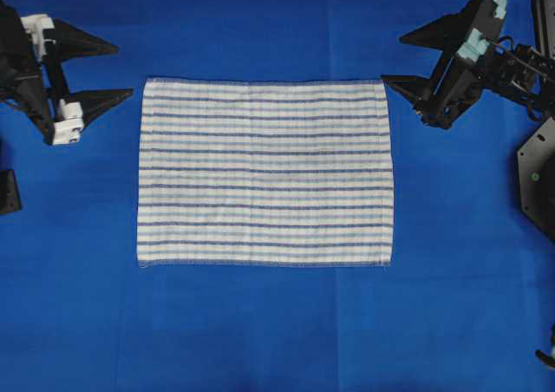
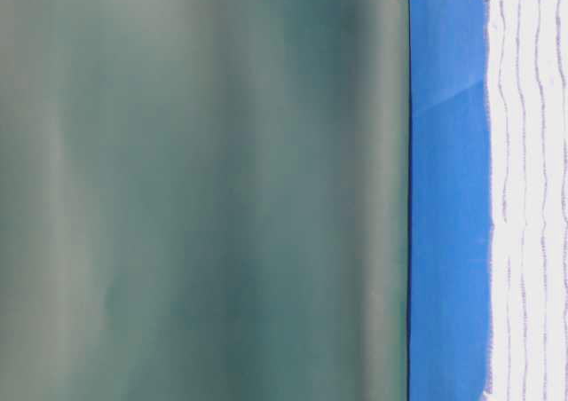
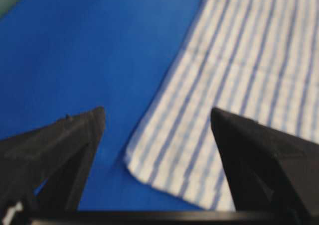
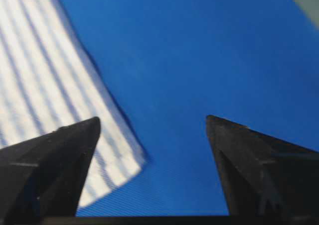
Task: Fold the blue towel.
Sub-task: 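Move both grippers to the towel's top corners, left and right, then close both grippers on the towel's top corners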
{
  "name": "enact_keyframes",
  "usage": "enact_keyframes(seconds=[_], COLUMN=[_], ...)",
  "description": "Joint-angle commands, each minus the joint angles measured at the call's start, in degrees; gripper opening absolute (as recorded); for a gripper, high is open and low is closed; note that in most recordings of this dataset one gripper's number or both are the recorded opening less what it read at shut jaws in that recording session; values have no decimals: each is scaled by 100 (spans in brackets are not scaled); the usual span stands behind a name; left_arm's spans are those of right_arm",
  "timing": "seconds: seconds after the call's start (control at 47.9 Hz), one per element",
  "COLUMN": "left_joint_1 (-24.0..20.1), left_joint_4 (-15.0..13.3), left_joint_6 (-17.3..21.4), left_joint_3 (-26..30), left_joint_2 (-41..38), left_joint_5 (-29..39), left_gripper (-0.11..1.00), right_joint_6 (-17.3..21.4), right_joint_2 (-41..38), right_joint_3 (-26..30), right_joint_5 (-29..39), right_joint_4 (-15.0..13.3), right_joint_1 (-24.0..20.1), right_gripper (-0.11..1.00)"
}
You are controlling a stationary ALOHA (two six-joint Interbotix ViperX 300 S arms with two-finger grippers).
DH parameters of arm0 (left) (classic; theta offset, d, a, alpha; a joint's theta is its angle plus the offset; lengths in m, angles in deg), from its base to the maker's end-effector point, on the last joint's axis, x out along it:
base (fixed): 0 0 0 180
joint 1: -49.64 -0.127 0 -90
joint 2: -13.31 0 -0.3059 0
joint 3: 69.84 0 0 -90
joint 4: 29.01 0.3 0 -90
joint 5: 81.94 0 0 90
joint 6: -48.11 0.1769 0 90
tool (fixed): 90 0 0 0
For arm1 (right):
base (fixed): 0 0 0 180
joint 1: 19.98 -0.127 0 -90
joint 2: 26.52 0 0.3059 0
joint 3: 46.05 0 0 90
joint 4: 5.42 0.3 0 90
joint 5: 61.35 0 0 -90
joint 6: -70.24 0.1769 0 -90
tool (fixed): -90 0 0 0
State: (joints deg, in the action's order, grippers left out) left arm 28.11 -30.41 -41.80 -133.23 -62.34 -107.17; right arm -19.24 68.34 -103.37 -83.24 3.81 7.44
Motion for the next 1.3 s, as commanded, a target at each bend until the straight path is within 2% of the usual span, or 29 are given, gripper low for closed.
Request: enact_keyframes(seconds=[0.0,0.272,0.397,0.585,1.044,1.191,1.274], left_joint_1=[-105,-123,-114,-88,-281,-308,-308], left_joint_4=[-18,-18,-18,-18,-18,-18,-18], left_joint_6=[-9,-70,-193,-272,-281,-290,-290], left_joint_3=[105,352,466,545,949,967,949], left_joint_2=[-396,-1512,-1854,-2215,-2936,-2988,-2988], left_joint_5=[-176,-501,-554,-589,-580,-439,-299], left_gripper=[81,81,80,80,80,77,66], right_joint_6=[9,9,9,9,9,9,9], right_joint_2=[-246,-958,-1195,-1459,-1688,-1688,-1688], right_joint_3=[0,62,123,149,193,193,202], right_joint_5=[-325,-598,-677,-773,-949,-949,-958], right_joint_4=[88,237,290,431,466,492,492], right_joint_1=[35,-9,-167,-211,-281,-334,-413], right_gripper=[74,74,74,74,74,67,54])
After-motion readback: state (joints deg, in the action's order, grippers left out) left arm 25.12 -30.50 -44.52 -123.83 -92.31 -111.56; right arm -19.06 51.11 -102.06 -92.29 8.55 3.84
